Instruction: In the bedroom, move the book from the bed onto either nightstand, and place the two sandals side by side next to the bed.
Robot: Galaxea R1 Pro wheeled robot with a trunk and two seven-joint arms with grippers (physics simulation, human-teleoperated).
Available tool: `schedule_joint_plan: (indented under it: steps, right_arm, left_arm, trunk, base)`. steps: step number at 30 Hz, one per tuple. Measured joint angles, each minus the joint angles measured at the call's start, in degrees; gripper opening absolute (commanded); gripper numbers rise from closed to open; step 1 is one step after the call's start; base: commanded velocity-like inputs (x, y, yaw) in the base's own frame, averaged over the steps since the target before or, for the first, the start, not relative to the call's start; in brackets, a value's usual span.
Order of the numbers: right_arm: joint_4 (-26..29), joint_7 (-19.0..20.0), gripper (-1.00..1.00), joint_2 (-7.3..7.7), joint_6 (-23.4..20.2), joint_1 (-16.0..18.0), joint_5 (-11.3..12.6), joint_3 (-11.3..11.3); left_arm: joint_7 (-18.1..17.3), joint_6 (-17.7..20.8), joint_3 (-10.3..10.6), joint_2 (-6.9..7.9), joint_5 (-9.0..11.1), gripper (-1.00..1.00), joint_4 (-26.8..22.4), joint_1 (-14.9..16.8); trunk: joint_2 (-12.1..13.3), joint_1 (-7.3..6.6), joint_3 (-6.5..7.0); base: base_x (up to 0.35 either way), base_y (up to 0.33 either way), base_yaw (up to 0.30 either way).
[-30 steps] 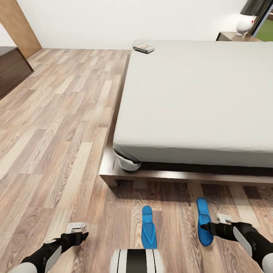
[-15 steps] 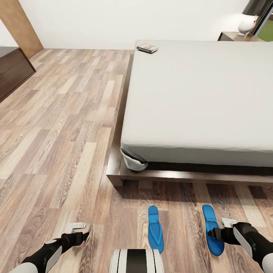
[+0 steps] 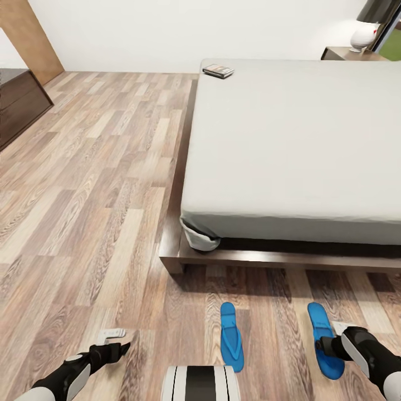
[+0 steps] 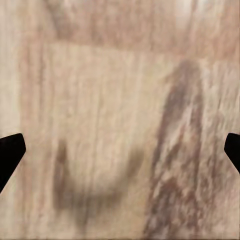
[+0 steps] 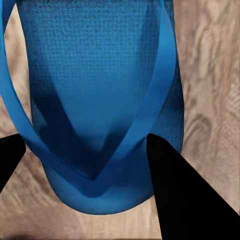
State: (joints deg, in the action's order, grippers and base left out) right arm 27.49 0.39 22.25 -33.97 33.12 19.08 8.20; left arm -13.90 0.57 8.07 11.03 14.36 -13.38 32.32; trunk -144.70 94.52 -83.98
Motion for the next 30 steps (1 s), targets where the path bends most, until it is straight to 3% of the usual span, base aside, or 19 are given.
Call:
schedule_joint_plan:
  steps: [21,30]
  right_arm:
    - [0.0,0.01,-1.0,-0.18,0.01,0.0,-0.02,0.03]
    - [0.01,0.01,-1.0,-0.18,-0.02,0.0,-0.07,0.08]
  left_arm:
    - [0.0,-0.49,0.07,-0.26,-0.01,1.0,0.37,0.0]
    - [0.0,-0.57,0.0,-0.24,-0.01,1.0,0.36,0.0]
  trunk:
    - [0.0,-0.02,0.0]
    - [0.0,-0.01,0.0]
  base:
    - [0.031,0.308,0.0]
    - [0.047,0.087,0.0]
